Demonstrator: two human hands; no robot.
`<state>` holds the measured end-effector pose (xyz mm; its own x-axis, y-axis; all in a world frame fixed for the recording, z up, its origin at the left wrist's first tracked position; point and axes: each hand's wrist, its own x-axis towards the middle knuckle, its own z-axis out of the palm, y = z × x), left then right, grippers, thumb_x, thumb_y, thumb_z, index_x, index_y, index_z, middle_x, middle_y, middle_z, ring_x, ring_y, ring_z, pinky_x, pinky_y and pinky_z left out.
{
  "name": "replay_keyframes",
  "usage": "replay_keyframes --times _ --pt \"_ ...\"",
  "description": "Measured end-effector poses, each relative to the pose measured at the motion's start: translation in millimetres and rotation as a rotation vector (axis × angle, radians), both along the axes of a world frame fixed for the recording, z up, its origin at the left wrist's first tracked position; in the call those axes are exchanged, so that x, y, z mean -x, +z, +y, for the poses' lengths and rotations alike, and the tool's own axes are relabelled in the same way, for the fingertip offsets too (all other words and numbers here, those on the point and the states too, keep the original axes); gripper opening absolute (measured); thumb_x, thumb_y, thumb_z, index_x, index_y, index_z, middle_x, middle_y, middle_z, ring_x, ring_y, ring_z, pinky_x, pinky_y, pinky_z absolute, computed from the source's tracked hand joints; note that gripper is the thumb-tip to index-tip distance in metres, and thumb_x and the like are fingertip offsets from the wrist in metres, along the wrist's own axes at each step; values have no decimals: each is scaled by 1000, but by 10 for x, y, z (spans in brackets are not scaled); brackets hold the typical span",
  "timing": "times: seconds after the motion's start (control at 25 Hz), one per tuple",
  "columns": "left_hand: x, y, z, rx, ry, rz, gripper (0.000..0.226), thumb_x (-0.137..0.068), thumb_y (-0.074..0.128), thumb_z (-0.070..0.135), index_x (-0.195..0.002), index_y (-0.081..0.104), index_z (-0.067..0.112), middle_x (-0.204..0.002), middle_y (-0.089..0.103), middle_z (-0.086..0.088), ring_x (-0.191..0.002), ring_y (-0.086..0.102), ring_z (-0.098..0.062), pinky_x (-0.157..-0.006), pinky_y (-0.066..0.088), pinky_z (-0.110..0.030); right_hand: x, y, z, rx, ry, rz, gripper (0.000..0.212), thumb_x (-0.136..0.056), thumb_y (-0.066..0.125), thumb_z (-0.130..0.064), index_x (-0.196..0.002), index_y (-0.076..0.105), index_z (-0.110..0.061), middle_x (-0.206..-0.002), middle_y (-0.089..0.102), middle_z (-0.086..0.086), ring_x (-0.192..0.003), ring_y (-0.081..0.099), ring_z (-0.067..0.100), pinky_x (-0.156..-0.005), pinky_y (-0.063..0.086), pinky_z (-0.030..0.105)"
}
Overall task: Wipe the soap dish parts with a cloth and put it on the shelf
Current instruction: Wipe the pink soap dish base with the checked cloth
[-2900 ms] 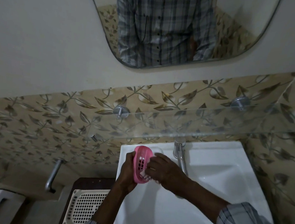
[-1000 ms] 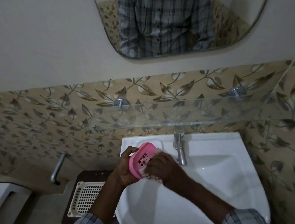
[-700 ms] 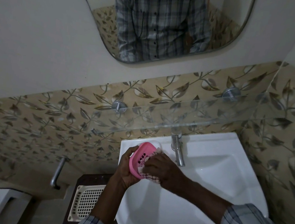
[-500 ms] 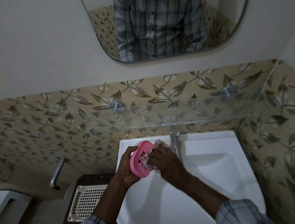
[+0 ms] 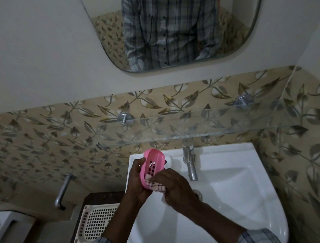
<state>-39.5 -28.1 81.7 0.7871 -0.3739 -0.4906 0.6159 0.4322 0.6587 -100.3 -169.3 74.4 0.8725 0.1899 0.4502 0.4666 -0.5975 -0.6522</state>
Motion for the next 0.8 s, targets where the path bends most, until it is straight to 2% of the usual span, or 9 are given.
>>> replay_keyframes --times 0.08,0.16,0.28,0.4,0.44,0.52,0.64,0.72,0.8 --pt "-18 6 -16 23 4 1 74 -54 81 41 -112 69 -5 -102 72 -25 -88 70 -35 -74 60 -38 -55 31 -100 202 -21 -209 36 -59 69 11 -87 75 -12 -89 72 3 -84 66 26 -76 55 33" --pt "-9 -17 -56 11 57 -1 70 -66 69 44 -115 66 -6 -99 72 -23 -83 71 -32 -71 61 -36 -11 33 13 132 -94 -136 35 -63 64 9 -88 75 -13 -89 73 3 -83 67 24 -75 57 34" --pt "-9 -93 -67 -47 150 1 65 -76 58 45 -119 59 -5 -93 70 -21 -80 69 -30 -70 59 -35 23 127 113 -428 -116 362 40 -73 65 3 -100 73 -24 -97 77 -1 -84 72 9 -76 61 30" --pt "-1 -111 13 -50 182 9 56 -84 51 44 -113 67 -2 -91 72 -21 -80 71 -31 -70 60 -35 -51 154 -86 -911 -98 641 27 -84 70 4 -99 72 -18 -99 78 3 -96 73 22 -83 60 37" --pt "-9 -120 55 -44 202 21 55 -87 48 44 -115 67 1 -90 73 -19 -78 71 -29 -68 60 -34 -62 170 -163 -880 -185 616 22 -86 72 0 -101 72 -15 -100 77 4 -98 72 25 -85 59 38" --pt "-7 -171 147 -15 245 32 58 -87 47 44 -125 61 2 -97 73 -19 -80 69 -28 -66 58 -32 -108 167 -318 -539 -370 543 22 -86 74 -10 -107 68 -12 -104 75 4 -100 70 24 -85 55 32" --pt "57 -201 191 56 228 -7 64 -80 53 46 -124 65 1 -115 69 -22 -95 65 -32 -74 57 -36 -146 275 -391 -182 -493 562 40 -85 74 -17 -120 55 -17 -115 70 7 -107 65 28 -83 50 30" --pt "117 -216 111 62 196 12 60 -78 57 45 -116 70 1 -111 71 -22 -93 68 -34 -75 59 -40 -186 376 -278 -155 -494 548 48 -84 73 -21 -121 43 -20 -113 69 9 -104 66 31 -79 51 32" --pt "168 -215 -9 77 193 48 57 -78 58 43 -114 71 0 -102 73 -21 -87 73 -33 -72 61 -42 -184 449 -87 -270 -360 592 56 -81 76 -34 -121 38 -21 -109 68 7 -98 68 28 -73 53 30"
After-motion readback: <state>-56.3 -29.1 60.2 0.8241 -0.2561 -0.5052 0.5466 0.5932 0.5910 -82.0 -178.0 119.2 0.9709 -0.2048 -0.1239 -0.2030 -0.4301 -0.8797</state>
